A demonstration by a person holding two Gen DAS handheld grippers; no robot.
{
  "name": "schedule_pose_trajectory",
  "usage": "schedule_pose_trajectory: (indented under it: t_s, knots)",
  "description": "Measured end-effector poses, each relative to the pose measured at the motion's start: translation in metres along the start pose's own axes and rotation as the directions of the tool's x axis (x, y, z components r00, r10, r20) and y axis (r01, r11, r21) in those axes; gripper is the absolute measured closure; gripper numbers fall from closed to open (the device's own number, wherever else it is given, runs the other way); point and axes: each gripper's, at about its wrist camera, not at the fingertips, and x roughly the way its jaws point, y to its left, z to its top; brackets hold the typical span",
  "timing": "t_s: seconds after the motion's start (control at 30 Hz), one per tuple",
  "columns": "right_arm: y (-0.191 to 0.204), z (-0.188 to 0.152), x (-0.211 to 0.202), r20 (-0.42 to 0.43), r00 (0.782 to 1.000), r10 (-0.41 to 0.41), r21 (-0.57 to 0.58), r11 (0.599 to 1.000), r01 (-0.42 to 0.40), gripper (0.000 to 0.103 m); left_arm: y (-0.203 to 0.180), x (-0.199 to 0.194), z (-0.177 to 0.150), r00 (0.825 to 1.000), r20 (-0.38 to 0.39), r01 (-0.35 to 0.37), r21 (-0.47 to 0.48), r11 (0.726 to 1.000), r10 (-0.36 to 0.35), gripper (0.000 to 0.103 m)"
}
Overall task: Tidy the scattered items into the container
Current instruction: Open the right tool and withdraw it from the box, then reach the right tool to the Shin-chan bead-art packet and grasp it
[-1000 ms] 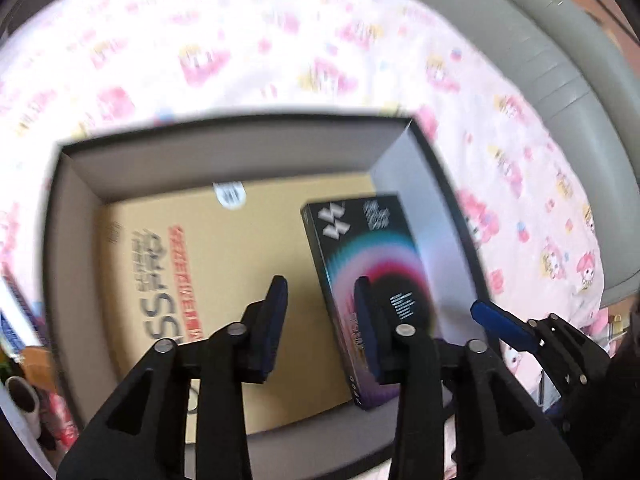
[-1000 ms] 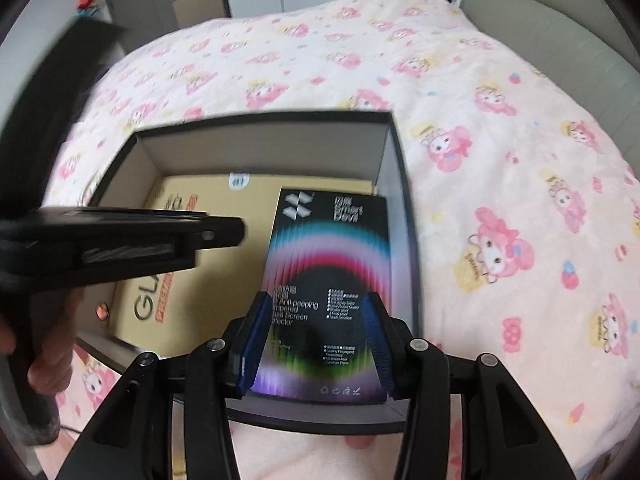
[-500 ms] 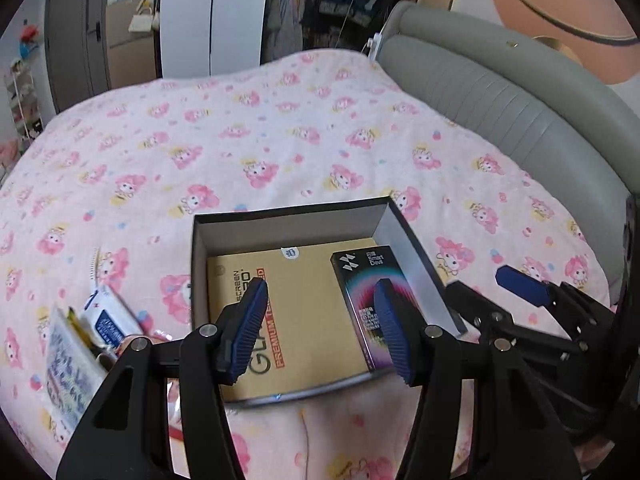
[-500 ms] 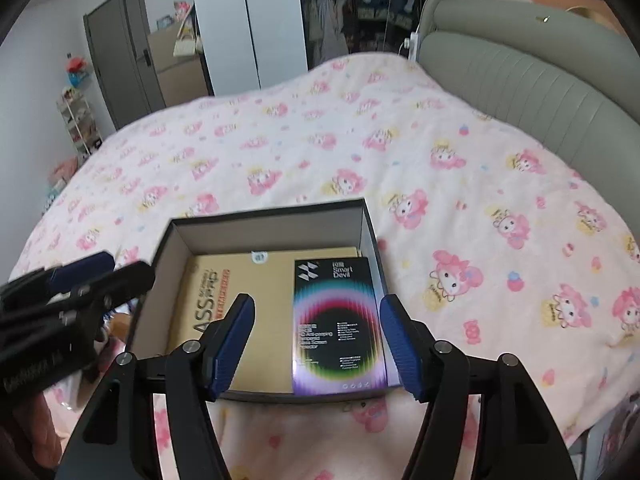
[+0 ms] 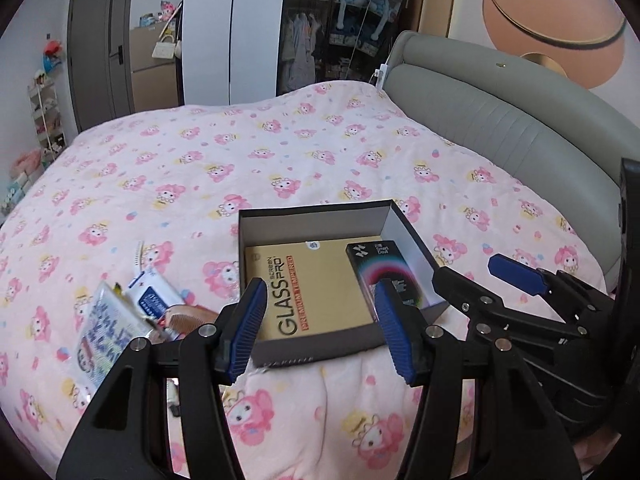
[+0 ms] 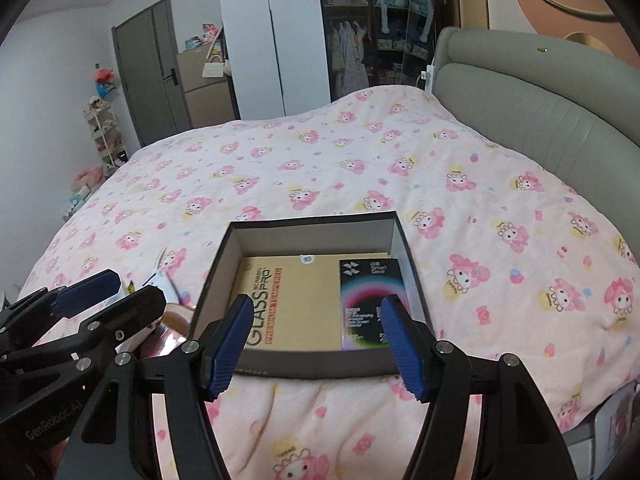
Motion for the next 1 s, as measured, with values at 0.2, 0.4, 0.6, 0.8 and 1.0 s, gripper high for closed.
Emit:
schedule_pose_trajectory:
  t_s: [0.2, 0.4, 0.6, 0.8, 1.0]
  knots:
    - [0.016, -0.021, -0.015, 0.012, 0.999, 0.030, -0.014, 0.999, -0.030, 0.040, 0.008, -0.016, -0.021, 1.000, 0.011, -0.015, -0.013, 1.000, 0.015, 0.046]
    - [0.038, -0.035, -0.019, -0.003, 0.997, 0.076, -0.075, 0.994, -0.076, 0.040, 0.028, -0.030, -0.042, 0.999, 0.004, -0.034, -0.060, 0.998, 0.035, 0.046]
    - [0.064, -0.044, -0.023, 0.000, 0.993, 0.117, -0.115, 0.987, -0.117, 0.040, 0.046, -0.045, -0.056, 0.997, 0.013, -0.075, -0.087, 0.993, 0.077, 0.046]
    - [0.094, -0.052, -0.021, -0.019, 0.988, 0.152, -0.168, 0.974, -0.153, 0.040, 0.070, -0.058, -0.074, 0.992, 0.018, -0.119, -0.140, 0.983, 0.123, 0.046]
    - [0.135, -0.055, -0.017, -0.028, 0.979, 0.200, -0.232, 0.952, -0.201, 0.040, 0.105, -0.076, -0.090, 0.984, 0.020, -0.169, -0.204, 0.964, 0.177, 0.046]
